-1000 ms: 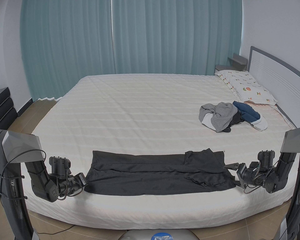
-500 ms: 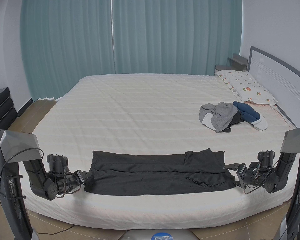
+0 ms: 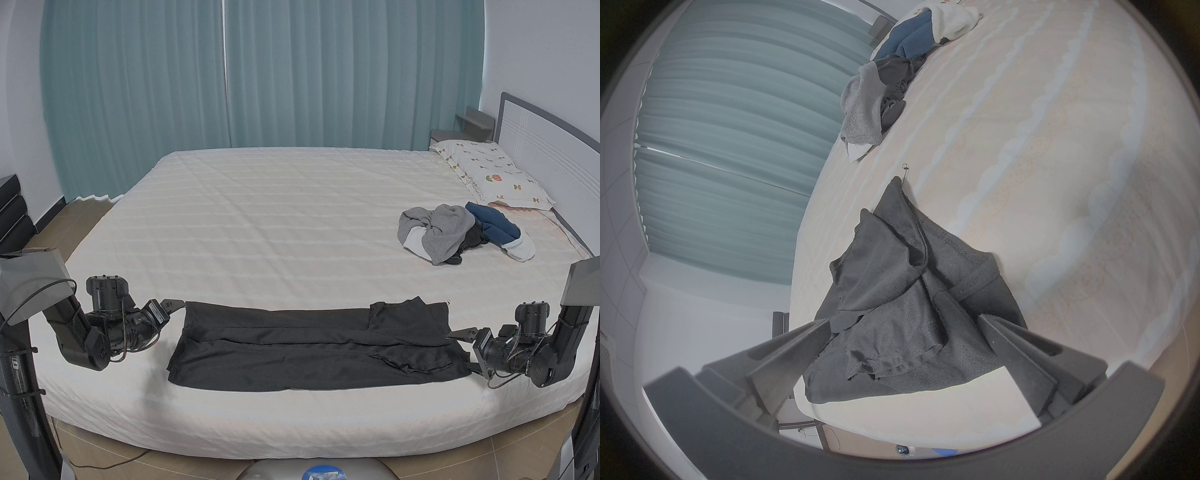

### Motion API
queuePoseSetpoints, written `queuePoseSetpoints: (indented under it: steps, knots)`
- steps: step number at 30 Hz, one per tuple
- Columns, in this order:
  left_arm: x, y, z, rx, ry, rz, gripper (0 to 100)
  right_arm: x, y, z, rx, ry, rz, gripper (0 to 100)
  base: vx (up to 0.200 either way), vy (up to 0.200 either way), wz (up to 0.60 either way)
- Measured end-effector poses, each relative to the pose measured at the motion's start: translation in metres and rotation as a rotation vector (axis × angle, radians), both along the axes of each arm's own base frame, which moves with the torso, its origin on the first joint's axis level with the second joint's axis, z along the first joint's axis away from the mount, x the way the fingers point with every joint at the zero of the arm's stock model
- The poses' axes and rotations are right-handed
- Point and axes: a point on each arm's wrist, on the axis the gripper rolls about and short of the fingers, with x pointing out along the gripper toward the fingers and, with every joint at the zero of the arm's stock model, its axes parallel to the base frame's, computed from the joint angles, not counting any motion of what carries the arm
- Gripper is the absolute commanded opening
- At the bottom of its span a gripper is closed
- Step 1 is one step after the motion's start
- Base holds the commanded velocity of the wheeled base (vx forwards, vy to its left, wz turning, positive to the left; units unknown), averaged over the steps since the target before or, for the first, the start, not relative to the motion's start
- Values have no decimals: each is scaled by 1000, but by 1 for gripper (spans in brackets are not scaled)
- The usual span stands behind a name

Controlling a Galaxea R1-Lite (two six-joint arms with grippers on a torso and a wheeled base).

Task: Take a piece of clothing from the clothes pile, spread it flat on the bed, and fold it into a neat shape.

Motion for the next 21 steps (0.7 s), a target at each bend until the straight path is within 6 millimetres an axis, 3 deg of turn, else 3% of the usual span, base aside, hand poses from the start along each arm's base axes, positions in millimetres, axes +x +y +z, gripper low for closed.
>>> queuePoseSetpoints:
  steps: [6, 14, 21]
  knots:
    - [21, -4, 4, 37, -33, -62, 100, 0, 0, 0, -1, 0, 1, 100, 0, 0, 0]
    - [34, -16, -17, 182, 12, -214, 100, 0, 0, 0, -1, -1, 2, 100, 0, 0, 0]
    - [40, -21, -25, 201, 16, -232, 100, 0, 0, 0, -1, 0, 3, 100, 0, 0, 0]
